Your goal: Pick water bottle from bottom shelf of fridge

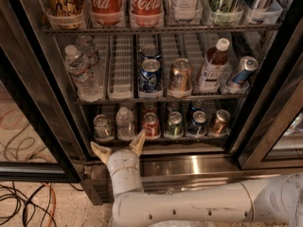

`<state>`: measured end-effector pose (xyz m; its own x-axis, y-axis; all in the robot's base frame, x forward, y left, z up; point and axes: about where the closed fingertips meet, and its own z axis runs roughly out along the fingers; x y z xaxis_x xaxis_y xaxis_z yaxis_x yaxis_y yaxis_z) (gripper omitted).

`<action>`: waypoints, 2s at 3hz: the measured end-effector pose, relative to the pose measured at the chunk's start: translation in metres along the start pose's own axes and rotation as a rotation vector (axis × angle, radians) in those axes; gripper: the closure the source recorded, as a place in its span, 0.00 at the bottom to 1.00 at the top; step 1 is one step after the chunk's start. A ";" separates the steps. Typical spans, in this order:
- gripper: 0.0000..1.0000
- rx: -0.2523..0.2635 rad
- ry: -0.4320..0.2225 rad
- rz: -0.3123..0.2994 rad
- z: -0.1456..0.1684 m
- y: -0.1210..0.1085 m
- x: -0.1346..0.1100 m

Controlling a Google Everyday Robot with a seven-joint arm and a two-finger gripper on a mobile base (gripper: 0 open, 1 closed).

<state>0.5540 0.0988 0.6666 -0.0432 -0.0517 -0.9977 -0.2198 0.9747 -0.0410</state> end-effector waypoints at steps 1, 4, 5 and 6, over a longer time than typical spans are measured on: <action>0.03 0.009 -0.008 0.006 0.004 0.003 0.003; 0.25 0.012 0.008 0.014 0.006 0.007 0.017; 0.29 0.006 0.013 0.018 0.010 0.009 0.023; 0.29 -0.009 0.017 0.023 0.018 0.008 0.031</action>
Offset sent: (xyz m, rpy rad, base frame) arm 0.0008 0.0094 -0.0169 0.0164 0.0079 -0.0136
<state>0.5681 0.1092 0.6346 -0.0651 -0.0329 -0.9973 -0.2269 0.9738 -0.0173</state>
